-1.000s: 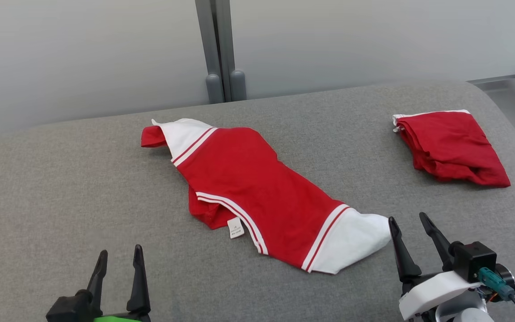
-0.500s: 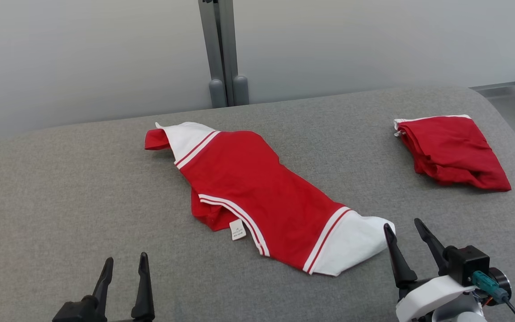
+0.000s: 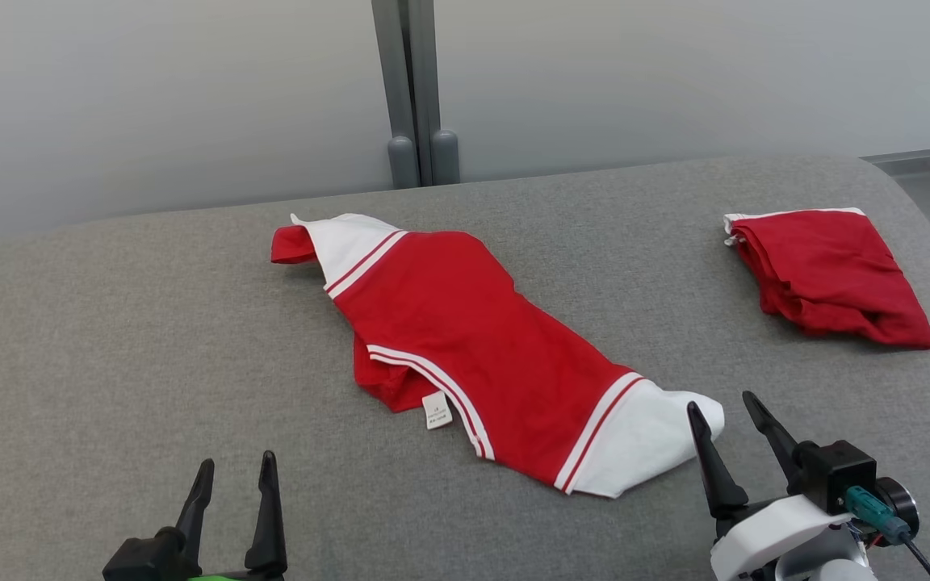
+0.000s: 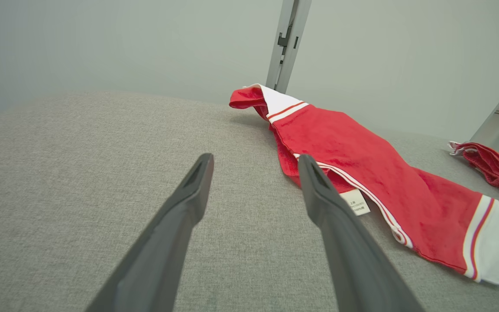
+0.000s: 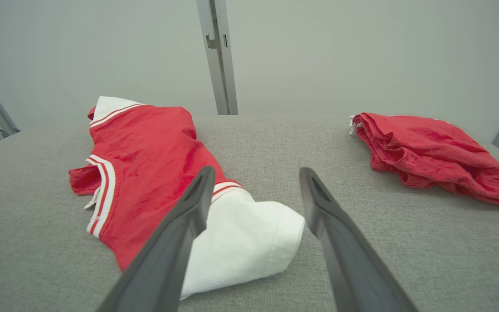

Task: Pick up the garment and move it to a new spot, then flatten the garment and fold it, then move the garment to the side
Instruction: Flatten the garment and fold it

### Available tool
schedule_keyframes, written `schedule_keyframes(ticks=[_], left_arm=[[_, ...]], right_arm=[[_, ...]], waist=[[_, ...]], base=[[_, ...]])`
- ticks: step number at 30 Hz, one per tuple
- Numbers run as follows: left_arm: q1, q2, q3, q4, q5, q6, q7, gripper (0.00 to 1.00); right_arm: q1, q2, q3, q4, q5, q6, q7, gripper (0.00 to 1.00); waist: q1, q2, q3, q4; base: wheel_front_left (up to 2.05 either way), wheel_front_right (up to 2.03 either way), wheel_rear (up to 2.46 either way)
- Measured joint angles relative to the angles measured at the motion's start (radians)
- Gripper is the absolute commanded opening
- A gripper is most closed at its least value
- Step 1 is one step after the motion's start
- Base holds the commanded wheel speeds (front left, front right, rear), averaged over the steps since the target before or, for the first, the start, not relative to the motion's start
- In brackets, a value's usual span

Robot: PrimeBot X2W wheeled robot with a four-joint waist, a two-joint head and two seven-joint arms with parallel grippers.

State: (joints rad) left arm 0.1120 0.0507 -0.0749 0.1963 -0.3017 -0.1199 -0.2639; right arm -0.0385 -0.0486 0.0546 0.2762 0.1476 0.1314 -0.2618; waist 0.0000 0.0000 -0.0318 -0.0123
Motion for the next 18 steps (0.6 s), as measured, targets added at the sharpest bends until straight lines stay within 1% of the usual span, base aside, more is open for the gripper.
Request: schedule_keyframes(ticks=[5, 7, 9, 12, 15, 18], left_arm=[[-0.009, 0.0, -0.013, 0.0, -0.002, 0.0, 0.0, 1.0], [-0.017, 0.0, -0.019, -0.001, -0.003, 0.001, 0.0, 1.0], [-0.022, 0.0, -0.026, -0.001, -0.005, 0.002, 0.0, 1.0], [-0.024, -0.001, -0.04, 0.001, -0.006, 0.005, 0.0, 1.0], [-0.038, -0.001, -0.051, 0.003, -0.009, 0.007, 0.0, 1.0], [-0.052, -0.001, -0.057, 0.003, -0.014, 0.009, 0.0, 1.0]], right_arm=[[-0.025, 0.0, 0.026, 0.001, -0.024, 0.0, 0.0, 1.0], [-0.043, -0.001, 0.05, 0.012, -0.047, 0.0, 0.0, 1.0], [-0.064, -0.001, 0.098, 0.042, -0.063, 0.0, 0.0, 1.0], [-0.101, 0.001, 0.216, 0.109, -0.08, 0.0, 0.0, 1.0], [-0.149, 0.0, 0.314, 0.182, -0.096, 0.0, 0.0, 1.0], [-0.208, 0.002, 0.369, 0.267, -0.125, 0.0, 0.0, 1.0]], waist=[[0.0, 0.0, 0.01, 0.016], [0.0, 0.0, 0.015, 0.024], [0.0, 0.0, 0.02, 0.033], [0.0, 0.0, 0.03, 0.054], [0.0, 0.0, 0.042, 0.077], [0.0, 0.0, 0.056, 0.105]], base=[[0.0, 0.0, 0.0], [0.0, 0.0, 0.0], [0.0, 0.0, 0.0], [0.0, 0.0, 0.0], [0.0, 0.0, 0.0], [0.0, 0.0, 0.0]])
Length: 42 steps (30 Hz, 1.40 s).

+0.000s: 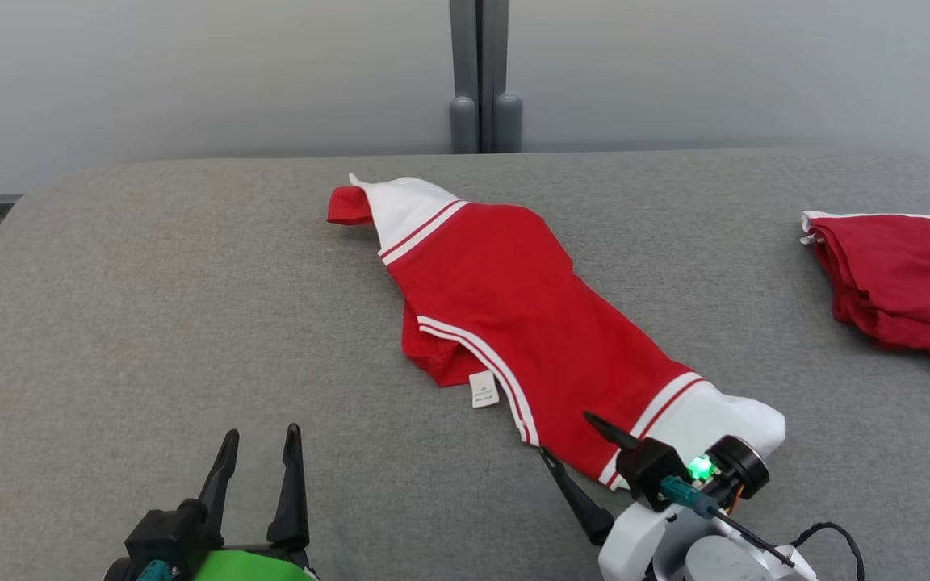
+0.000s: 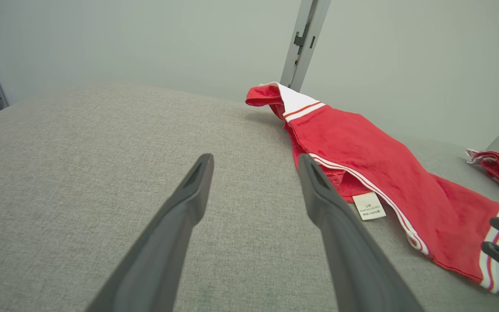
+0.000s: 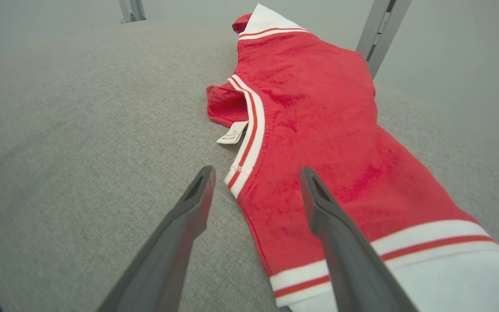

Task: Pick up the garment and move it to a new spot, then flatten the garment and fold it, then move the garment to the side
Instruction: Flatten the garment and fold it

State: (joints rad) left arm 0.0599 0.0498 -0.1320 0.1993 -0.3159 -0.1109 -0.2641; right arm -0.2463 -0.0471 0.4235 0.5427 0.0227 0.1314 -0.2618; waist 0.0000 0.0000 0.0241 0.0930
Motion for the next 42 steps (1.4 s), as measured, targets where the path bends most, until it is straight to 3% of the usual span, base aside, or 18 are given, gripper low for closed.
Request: schedule_keyframes(ticks=[10, 20, 22, 23, 26, 34, 42], left_arm=[[-0.012, 0.0, -0.025, 0.004, -0.027, 0.01, 0.0, 1.0], [-0.013, 0.0, -0.041, 0.001, -0.044, 0.02, 0.0, 1.0], [-0.013, 0.0, -0.044, 0.001, -0.044, 0.02, 0.0, 1.0], [-0.013, 0.0, -0.045, 0.0, -0.044, 0.021, 0.0, 1.0], [-0.013, 0.0, -0.047, 0.001, -0.044, 0.021, 0.0, 1.0], [-0.013, 0.0, -0.041, 0.003, -0.043, 0.023, 0.0, 1.0], [-0.012, 0.0, -0.035, 0.004, -0.039, 0.023, 0.0, 1.0]], right_arm=[[-0.123, -0.001, 0.046, 0.214, -0.14, 0.0, 0.027, 1.0], [-0.163, 0.001, -0.027, 0.274, -0.271, 0.0, 0.059, 1.0], [-0.167, 0.001, -0.049, 0.275, -0.299, 0.0, 0.062, 0.45], [-0.17, 0.001, -0.062, 0.275, -0.309, 0.0, 0.062, 0.29], [-0.174, 0.001, -0.094, 0.274, -0.323, 0.0, 0.061, 0.0], [-0.18, -0.001, -0.138, 0.242, -0.291, 0.0, 0.023, 0.0], [-0.232, 0.0, -0.064, 0.133, -0.174, 0.0, 0.006, 0.0]], waist=[[0.0, 0.0, 0.04, 0.107], [0.0, 0.0, 0.056, 0.143], [0.0, 0.0, 0.058, 0.141], [0.0, 0.0, 0.059, 0.14], [0.0, 0.0, 0.064, 0.135], [0.0, 0.0, 0.064, 0.116], [0.0, 0.0, 0.048, 0.09]], base=[[0.0, 0.0, 0.0], [0.0, 0.0, 0.0], [0.0, 0.0, 0.0], [0.0, 0.0, 0.0], [0.0, 0.0, 0.0], [0.0, 0.0, 0.0], [0.0, 0.0, 0.0]])
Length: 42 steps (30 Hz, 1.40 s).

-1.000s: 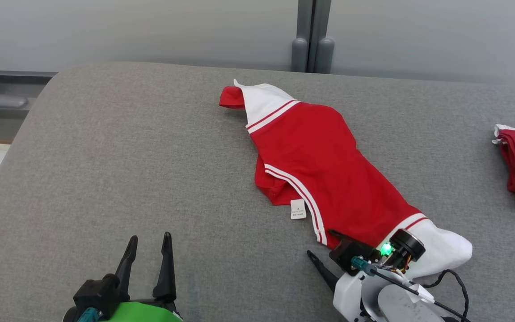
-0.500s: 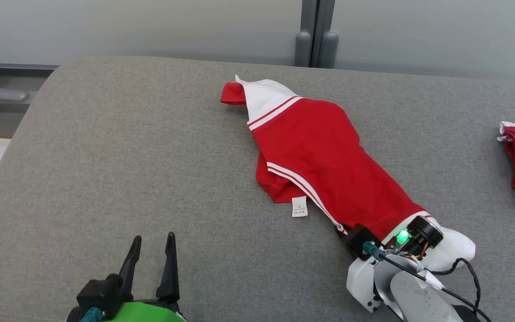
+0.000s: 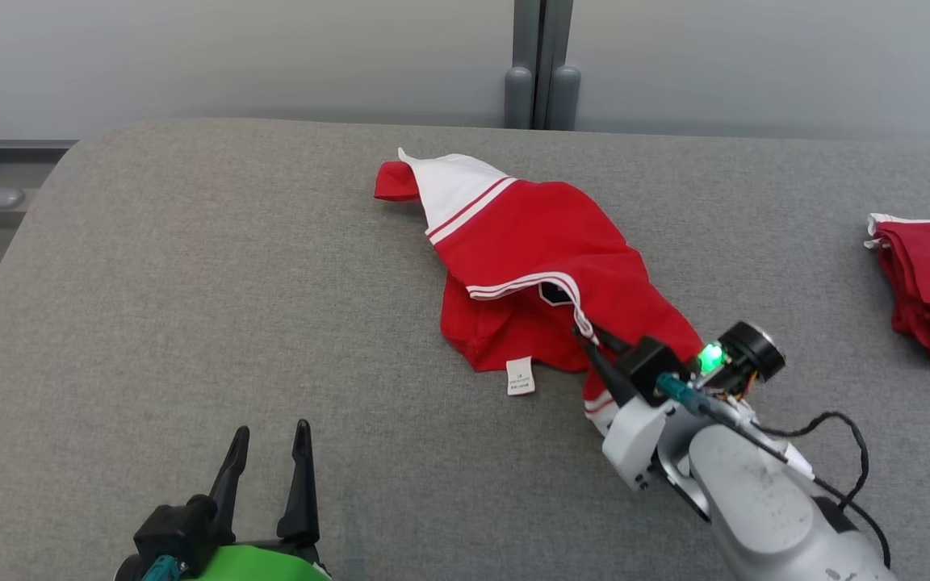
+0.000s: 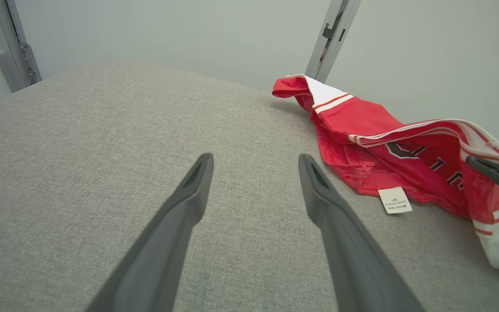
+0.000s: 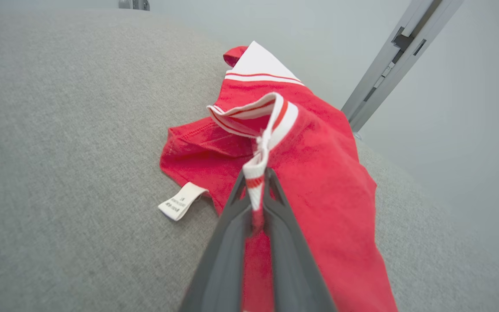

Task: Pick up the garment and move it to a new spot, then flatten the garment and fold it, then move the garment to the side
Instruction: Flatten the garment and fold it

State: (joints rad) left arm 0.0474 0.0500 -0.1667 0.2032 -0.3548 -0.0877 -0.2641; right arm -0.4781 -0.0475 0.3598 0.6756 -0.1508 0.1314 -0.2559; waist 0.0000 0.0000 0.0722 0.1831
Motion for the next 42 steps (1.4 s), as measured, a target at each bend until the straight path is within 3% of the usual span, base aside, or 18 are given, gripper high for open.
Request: schedule_keyframes(ticks=[7, 13, 27, 29, 30, 31, 42], left_arm=[[-0.005, 0.0, -0.004, -0.006, 0.004, -0.001, 0.0, 1.0], [-0.032, 0.0, -0.019, -0.01, 0.003, -0.002, 0.0, 1.0], [-0.089, 0.0, -0.04, -0.014, -0.004, -0.003, 0.0, 1.0], [-0.099, 0.0, -0.043, -0.013, -0.002, -0.005, 0.0, 1.0], [-0.103, 0.0, -0.044, -0.013, -0.001, -0.005, 0.0, 1.0], [-0.106, 0.0, -0.044, -0.012, 0.0, -0.005, 0.0, 1.0], [-0.121, 0.0, -0.048, -0.004, 0.008, -0.008, 0.0, 1.0]], right_arm=[[-0.17, -0.001, -0.081, -0.004, 0.012, 0.0, 0.018, 0.0], [-0.325, -0.009, -0.246, 0.098, -0.029, 0.0, 0.044, 0.0], [-0.412, -0.208, -0.665, 0.288, -0.16, 0.0, 0.032, 0.0], [-0.412, -0.218, -0.712, 0.301, -0.188, 0.0, 0.031, 0.25], [-0.412, -0.219, -0.736, 0.306, -0.199, 0.0, 0.03, 0.48], [-0.411, -0.219, -0.751, 0.309, -0.208, 0.0, 0.027, 1.0], [-0.389, -0.216, -0.871, 0.307, -0.317, 0.0, 0.0, 1.0]], waist=[[0.0, 0.0, 0.014, -0.004], [0.0, 0.0, 0.049, 0.013], [0.0, 0.0, 0.152, 0.058], [0.0, 0.0, 0.166, 0.057], [0.0, 0.0, 0.173, 0.056], [0.0, 0.0, 0.178, 0.054], [0.0, 0.0, 0.19, 0.004]], base=[[0.0, 0.0, 0.0], [0.0, 0.0, 0.0], [0.0, 0.0, 0.0], [0.0, 0.0, 0.0], [0.0, 0.0, 0.0], [0.0, 0.0, 0.0], [0.0, 0.0, 0.0]])
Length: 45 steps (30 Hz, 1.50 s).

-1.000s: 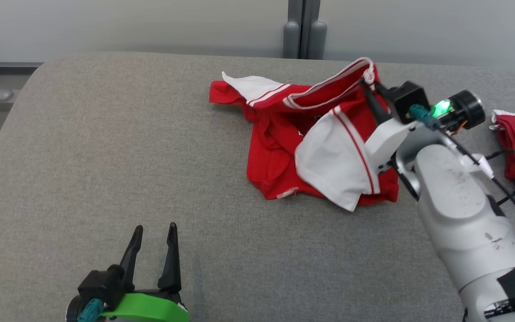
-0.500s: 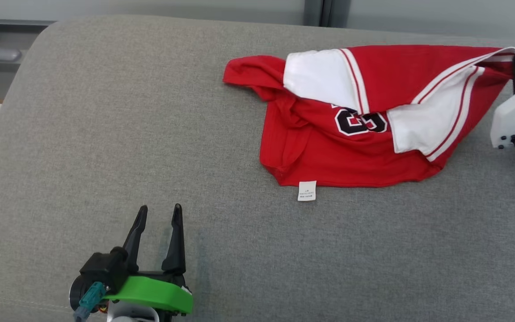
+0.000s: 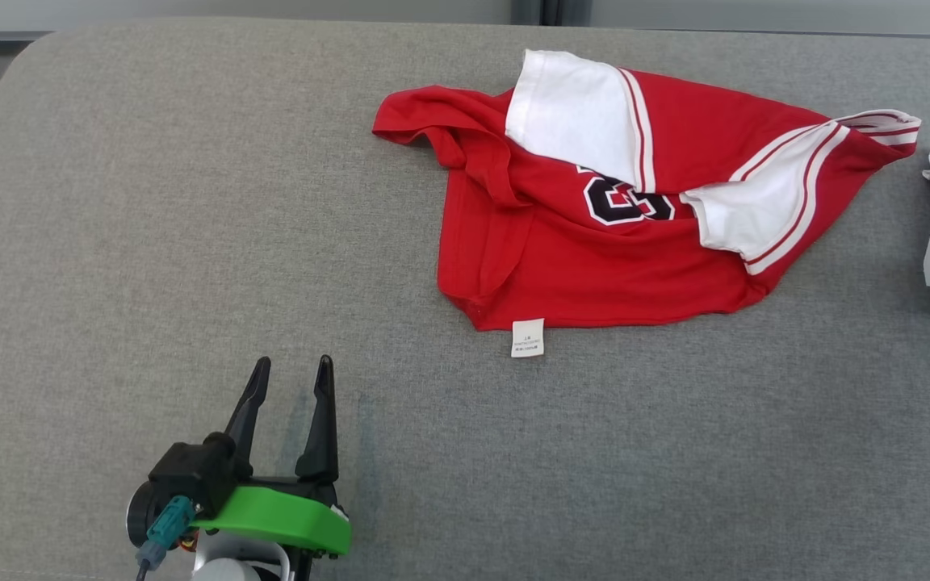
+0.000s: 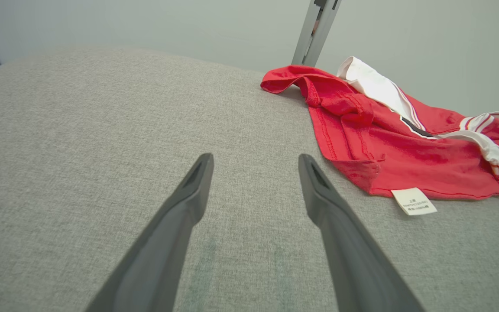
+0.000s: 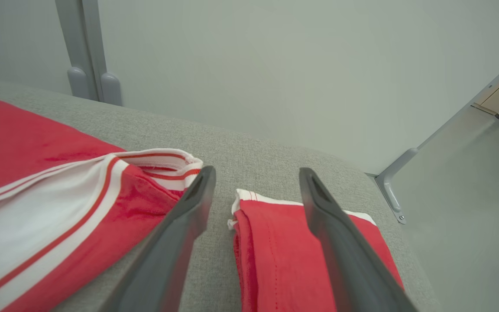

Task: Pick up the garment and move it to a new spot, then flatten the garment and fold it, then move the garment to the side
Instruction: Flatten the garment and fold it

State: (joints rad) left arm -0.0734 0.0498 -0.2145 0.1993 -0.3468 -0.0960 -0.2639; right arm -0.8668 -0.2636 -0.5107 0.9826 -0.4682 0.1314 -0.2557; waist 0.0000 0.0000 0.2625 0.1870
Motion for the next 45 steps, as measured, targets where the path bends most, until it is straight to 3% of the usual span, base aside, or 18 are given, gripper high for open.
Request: schedule_keyframes(ticks=[6, 12, 20, 26, 33, 34, 35, 36, 37, 41, 45], left_arm=[[0.0, 0.0, 0.008, 0.0, 0.014, -0.001, 0.0, 1.0], [0.001, 0.0, 0.01, 0.0, 0.018, -0.002, 0.0, 1.0], [0.001, 0.0, 0.0, -0.002, 0.019, -0.002, 0.0, 1.0], [0.001, 0.0, -0.008, -0.002, 0.015, -0.002, 0.0, 1.0], [0.0, 0.0, -0.013, -0.004, 0.011, -0.001, 0.0, 1.0], [0.0, 0.0, -0.013, -0.004, 0.011, -0.001, 0.0, 1.0], [0.0, 0.0, -0.013, -0.004, 0.011, -0.001, 0.0, 1.0], [0.0, 0.0, -0.013, -0.004, 0.011, 0.0, 0.0, 1.0], [0.0, 0.0, -0.013, -0.004, 0.011, 0.0, 0.0, 1.0], [0.001, 0.0, -0.012, -0.003, 0.012, 0.0, 0.0, 1.0], [0.002, 0.0, -0.008, 0.003, 0.013, 0.0, 0.0, 1.0]], right_arm=[[0.01, 0.075, 0.083, -0.069, 0.007, 0.0, -0.006, 1.0], [0.098, 0.16, 0.323, -0.155, 0.115, 0.0, -0.006, 1.0], [0.19, 0.196, 0.601, -0.122, 0.225, 0.0, -0.006, 1.0], [0.189, 0.162, 0.625, -0.068, 0.192, 0.0, -0.006, 1.0], [0.154, 0.144, 0.542, -0.036, 0.106, 0.0, -0.006, 1.0], [0.151, 0.144, 0.522, -0.029, 0.098, 0.0, -0.006, 0.55], [0.148, 0.142, 0.504, -0.023, 0.086, 0.0, -0.006, 0.55], [0.144, 0.141, 0.484, -0.02, 0.072, 0.0, -0.006, 0.05], [0.14, 0.141, 0.468, -0.017, 0.062, 0.0, -0.006, 0.0], [0.13, 0.158, 0.392, -0.037, 0.055, 0.0, -0.006, 0.0], [0.133, 0.192, 0.31, -0.092, 0.138, 0.0, -0.006, 0.0]], waist=[[0.0, 0.0, -0.028, -0.023], [0.0, 0.0, -0.066, -0.049], [0.0, 0.0, -0.07, -0.046], [0.0, 0.0, -0.053, -0.018], [0.0, 0.0, -0.032, 0.011], [0.0, 0.0, -0.031, 0.013], [0.0, 0.0, -0.03, 0.015], [0.0, 0.0, -0.029, 0.015], [0.0, 0.0, -0.03, 0.015], [0.0, 0.0, -0.032, 0.007], [0.0, 0.0, -0.043, -0.006]], base=[[0.0, 0.0, 0.0], [0.0, 0.0, 0.0], [0.0, 0.0, 0.0], [0.0, 0.0, 0.0], [0.0, 0.0, 0.0], [0.0, 0.0, 0.0], [0.0, 0.0, 0.0], [0.0, 0.0, 0.0], [0.0, 0.0, 0.0], [0.0, 0.0, 0.0], [0.0, 0.0, 0.0]])
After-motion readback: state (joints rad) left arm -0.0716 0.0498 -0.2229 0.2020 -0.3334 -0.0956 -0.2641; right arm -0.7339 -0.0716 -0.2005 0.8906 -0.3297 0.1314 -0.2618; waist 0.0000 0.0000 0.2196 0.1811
